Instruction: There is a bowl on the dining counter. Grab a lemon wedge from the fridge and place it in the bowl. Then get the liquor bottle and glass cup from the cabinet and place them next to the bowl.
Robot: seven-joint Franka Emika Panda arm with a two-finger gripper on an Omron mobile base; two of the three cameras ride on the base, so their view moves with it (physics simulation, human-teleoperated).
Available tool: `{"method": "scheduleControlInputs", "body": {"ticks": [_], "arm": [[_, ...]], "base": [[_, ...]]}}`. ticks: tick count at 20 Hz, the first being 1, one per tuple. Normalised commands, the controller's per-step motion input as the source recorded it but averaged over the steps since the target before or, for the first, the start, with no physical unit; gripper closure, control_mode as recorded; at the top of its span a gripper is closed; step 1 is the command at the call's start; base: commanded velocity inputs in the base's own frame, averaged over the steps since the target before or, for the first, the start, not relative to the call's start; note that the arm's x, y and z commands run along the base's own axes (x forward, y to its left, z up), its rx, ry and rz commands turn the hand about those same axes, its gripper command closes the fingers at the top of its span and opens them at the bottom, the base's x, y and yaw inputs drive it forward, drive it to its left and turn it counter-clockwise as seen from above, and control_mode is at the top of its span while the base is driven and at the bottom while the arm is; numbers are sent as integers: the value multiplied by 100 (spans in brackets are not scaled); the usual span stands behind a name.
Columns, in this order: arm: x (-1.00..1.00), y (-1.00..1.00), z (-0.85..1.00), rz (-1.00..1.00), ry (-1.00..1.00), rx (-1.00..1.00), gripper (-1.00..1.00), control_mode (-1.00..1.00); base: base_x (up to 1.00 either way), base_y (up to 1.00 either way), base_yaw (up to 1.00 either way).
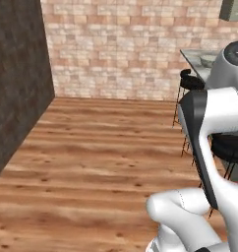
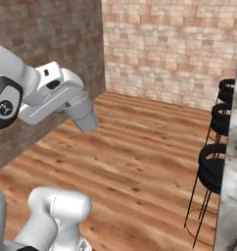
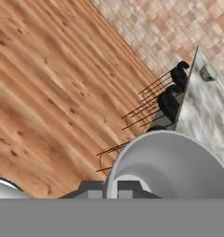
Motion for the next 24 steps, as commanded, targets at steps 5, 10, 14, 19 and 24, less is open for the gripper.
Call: {"method": "scheduleControlInputs", "body": {"ticks": [5,10,14,19,24], "arm": [[0,0,0,0,0,0,100,100],[0,0,0,0,0,0,100,100],[0,0,0,0,0,0,100,100],[0,0,0,0,0,0,100,100],[0,0,0,0,0,0,100,100]], "base": [[100,34,-39],[100,39,-42],[100,42,-45],[100,49,-46],[100,51,-48]]}}
